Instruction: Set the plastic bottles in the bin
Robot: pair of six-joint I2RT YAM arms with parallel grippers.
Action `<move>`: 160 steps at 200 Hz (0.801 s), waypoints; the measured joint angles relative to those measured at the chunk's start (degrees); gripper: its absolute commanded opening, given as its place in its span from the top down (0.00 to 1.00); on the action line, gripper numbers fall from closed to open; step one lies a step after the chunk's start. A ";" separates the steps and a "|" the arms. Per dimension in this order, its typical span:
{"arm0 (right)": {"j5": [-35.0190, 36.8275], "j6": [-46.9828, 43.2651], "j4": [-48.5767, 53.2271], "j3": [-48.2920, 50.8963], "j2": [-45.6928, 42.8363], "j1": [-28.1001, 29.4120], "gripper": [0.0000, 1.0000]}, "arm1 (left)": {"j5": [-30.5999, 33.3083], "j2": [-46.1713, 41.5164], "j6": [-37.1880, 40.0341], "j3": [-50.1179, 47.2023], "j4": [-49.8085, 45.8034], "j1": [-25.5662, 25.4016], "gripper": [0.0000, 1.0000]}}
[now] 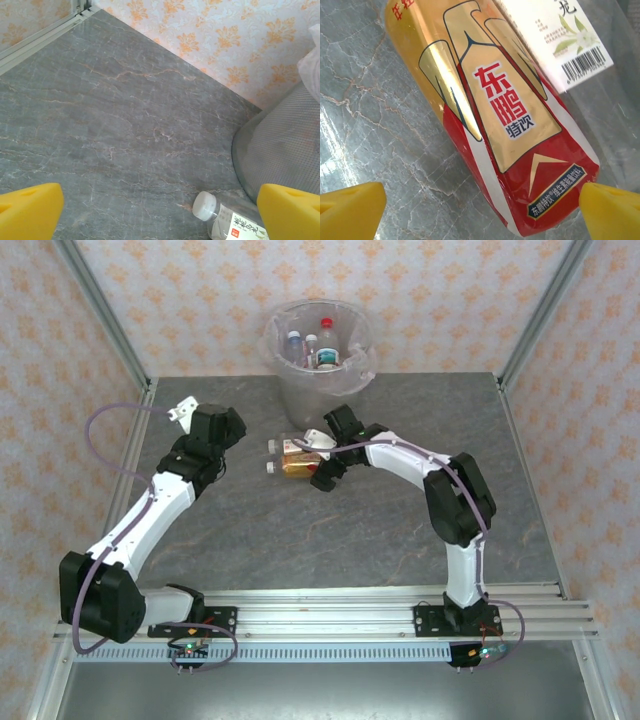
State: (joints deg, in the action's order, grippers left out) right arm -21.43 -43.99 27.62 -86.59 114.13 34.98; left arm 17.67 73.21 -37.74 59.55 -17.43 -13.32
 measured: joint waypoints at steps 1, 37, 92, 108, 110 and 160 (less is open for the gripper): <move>0.02 -0.07 0.09 -0.09 0.04 0.02 0.01 | 0.00 0.00 0.00 0.00 0.00 0.00 0.00; 2.19 -2.86 1.31 -4.24 3.21 1.20 0.01 | -0.26 0.15 0.00 0.00 -0.11 0.48 0.00; 5.60 -7.87 2.54 -8.94 5.66 4.11 0.01 | -1.36 3.06 -1.03 0.00 -0.37 1.55 0.00; 5.84 -9.22 3.26 -10.49 5.68 4.85 0.01 | -1.84 3.37 -1.27 0.00 -0.44 1.90 0.00; 5.86 -9.35 3.30 -10.73 5.68 4.92 0.01 | -1.84 3.39 -1.29 0.00 -0.46 1.99 0.00; 5.79 -11.74 4.11 -16.50 8.20 5.86 0.01 | -2.47 4.22 -1.46 0.00 -0.63 2.62 0.00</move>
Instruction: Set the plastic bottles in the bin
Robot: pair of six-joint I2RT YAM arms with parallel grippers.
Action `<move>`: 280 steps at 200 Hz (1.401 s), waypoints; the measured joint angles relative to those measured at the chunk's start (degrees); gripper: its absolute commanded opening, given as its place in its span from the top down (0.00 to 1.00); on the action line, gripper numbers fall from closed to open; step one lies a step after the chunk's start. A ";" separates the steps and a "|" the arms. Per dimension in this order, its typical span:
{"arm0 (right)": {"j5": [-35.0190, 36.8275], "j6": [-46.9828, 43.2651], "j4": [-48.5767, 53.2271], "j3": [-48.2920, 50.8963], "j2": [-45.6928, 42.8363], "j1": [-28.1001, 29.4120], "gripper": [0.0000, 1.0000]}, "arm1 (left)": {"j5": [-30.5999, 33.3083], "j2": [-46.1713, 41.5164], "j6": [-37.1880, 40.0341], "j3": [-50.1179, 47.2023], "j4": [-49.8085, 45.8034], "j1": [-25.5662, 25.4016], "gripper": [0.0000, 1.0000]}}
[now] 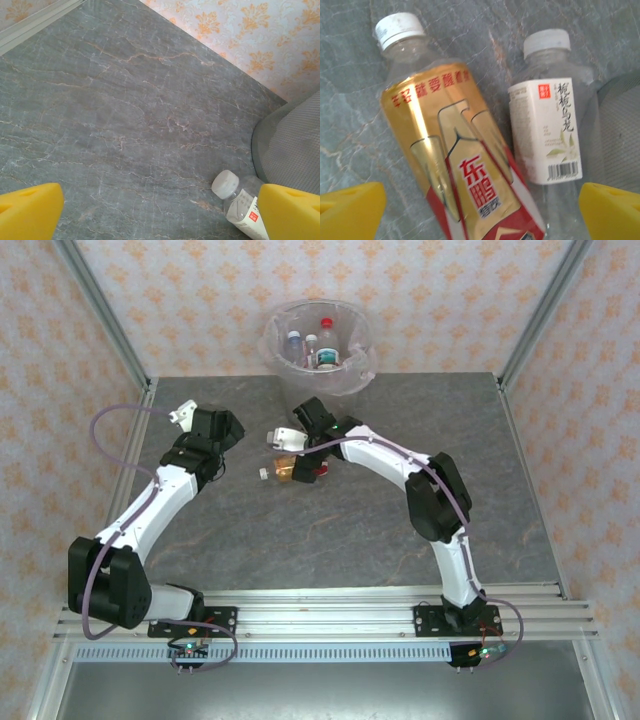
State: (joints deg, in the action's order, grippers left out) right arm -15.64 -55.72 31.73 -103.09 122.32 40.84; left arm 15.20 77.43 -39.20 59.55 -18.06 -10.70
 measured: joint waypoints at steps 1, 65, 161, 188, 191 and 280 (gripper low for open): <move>0.00 -0.09 0.02 -0.28 0.24 0.00 0.01 | -0.02 0.02 0.00 0.00 -0.02 0.00 0.00; 1.33 -1.86 4.52 -1.73 5.92 1.29 0.03 | -1.22 0.85 0.00 0.00 -0.57 1.51 0.00; 2.03 0.11 2.73 3.87 5.40 3.61 0.26 | -3.02 2.91 0.00 0.00 -0.59 1.86 0.00; 2.36 0.79 2.60 4.04 5.25 3.91 0.36 | -3.02 2.99 0.00 0.00 -0.57 1.86 0.00; 2.40 1.18 2.58 4.11 5.20 3.91 0.37 | -3.02 2.99 0.00 0.00 -0.59 1.86 0.00; 4.55 3.50 -3.76 13.03 -0.87 4.11 0.56 | -3.89 3.78 0.00 0.02 -0.61 1.86 0.00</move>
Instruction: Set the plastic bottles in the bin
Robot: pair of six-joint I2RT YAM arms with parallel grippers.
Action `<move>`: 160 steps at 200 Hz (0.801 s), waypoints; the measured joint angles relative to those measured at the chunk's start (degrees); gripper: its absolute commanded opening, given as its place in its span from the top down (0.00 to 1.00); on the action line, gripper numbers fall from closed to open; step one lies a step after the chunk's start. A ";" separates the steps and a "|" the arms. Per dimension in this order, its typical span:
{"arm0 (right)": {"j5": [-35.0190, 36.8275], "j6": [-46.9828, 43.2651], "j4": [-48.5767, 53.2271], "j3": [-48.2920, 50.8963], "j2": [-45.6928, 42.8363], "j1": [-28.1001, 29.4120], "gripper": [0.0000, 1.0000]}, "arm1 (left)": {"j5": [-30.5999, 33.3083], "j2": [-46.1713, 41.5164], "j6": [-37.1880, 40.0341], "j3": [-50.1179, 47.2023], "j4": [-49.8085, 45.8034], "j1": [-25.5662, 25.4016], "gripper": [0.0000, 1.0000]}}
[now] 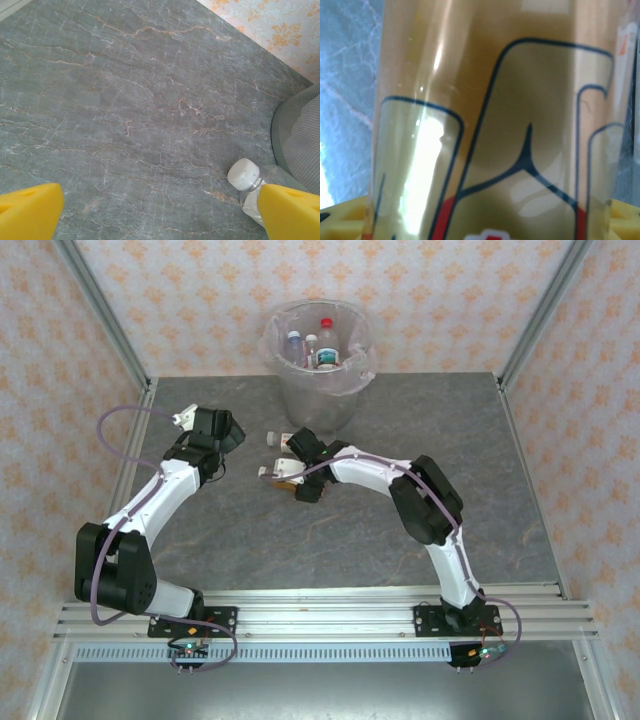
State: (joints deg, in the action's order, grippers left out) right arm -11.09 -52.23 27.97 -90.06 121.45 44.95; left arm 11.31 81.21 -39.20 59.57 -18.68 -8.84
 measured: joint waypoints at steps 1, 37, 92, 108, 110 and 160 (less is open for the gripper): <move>0.02 0.04 -0.02 0.11 -0.13 0.00 0.56 | -0.02 0.00 0.00 0.00 -0.02 0.00 0.00; 0.90 1.60 -2.97 4.96 -7.04 -0.02 0.57 | -0.20 0.00 0.02 0.07 -0.39 0.00 0.00; -2.36 7.43 -12.09 10.93 -17.16 -3.21 0.59 | -0.39 0.00 0.02 0.07 -0.46 0.00 0.00; -3.72 9.57 -14.43 12.68 -19.58 -4.70 0.59 | -0.39 0.00 0.02 0.07 -0.44 0.00 0.00; -3.96 9.97 -14.73 12.87 -19.96 -4.92 0.59 | -0.39 0.00 0.02 0.07 -0.44 0.00 0.00; -9.84 17.90 -25.27 15.50 -27.65 -10.34 0.61 | -0.44 0.00 0.02 0.07 -0.46 0.00 0.00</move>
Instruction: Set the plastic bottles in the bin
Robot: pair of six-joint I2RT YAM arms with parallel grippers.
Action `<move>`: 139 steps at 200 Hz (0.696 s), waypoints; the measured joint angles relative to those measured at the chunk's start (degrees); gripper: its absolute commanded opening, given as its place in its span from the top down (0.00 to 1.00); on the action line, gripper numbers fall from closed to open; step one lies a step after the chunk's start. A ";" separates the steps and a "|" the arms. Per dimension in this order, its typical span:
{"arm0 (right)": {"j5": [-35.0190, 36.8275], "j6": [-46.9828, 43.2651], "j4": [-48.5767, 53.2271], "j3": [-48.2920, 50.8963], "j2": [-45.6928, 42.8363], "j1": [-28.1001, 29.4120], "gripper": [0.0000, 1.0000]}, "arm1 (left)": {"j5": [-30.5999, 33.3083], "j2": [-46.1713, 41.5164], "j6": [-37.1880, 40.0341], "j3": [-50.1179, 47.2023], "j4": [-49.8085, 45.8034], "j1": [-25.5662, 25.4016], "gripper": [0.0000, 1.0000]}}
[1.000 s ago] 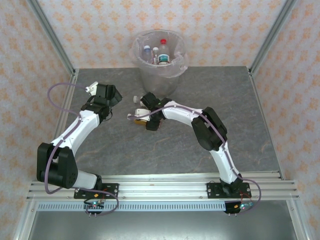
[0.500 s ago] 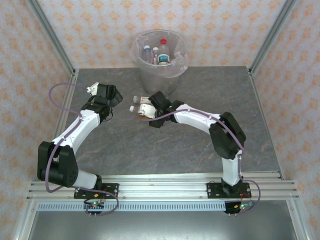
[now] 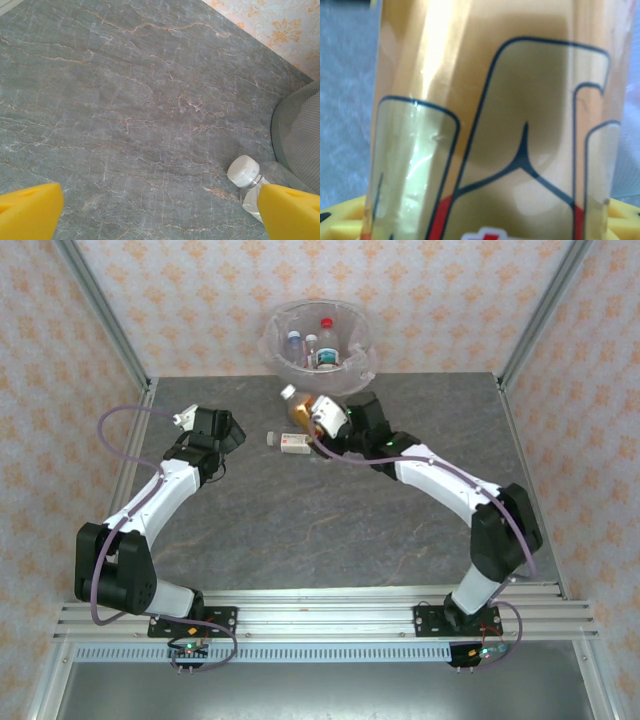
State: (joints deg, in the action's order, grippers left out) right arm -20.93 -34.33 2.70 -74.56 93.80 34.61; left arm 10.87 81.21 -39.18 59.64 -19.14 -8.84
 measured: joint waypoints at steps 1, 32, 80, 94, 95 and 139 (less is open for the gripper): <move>-0.15 0.13 -0.35 0.00 -0.15 -0.15 0.61 | 0.00 0.00 0.00 0.00 0.02 0.00 0.00; -3.28 3.67 -7.48 -0.68 -1.70 -2.78 0.61 | 0.00 0.00 0.00 0.00 0.00 0.00 0.00; -1.42 8.63 -9.77 -12.90 4.72 -4.15 0.61 | 0.00 0.00 -0.02 0.00 0.00 0.00 0.00; 1.73 10.54 -9.84 -18.53 8.31 -4.17 0.61 | -0.02 0.00 0.00 -0.02 0.00 0.00 0.00; 1.90 10.62 -9.86 -18.75 8.46 -4.17 0.61 | -0.02 0.00 0.00 -0.02 0.00 0.00 0.00; 14.82 14.73 -8.57 -34.32 19.74 -4.70 0.59 | -4.48 0.00 1.92 -0.02 0.33 0.00 0.00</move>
State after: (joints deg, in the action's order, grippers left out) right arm -6.11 -19.59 -5.87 -108.88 113.54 29.91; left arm 6.39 81.21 -37.26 59.61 -18.81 -8.84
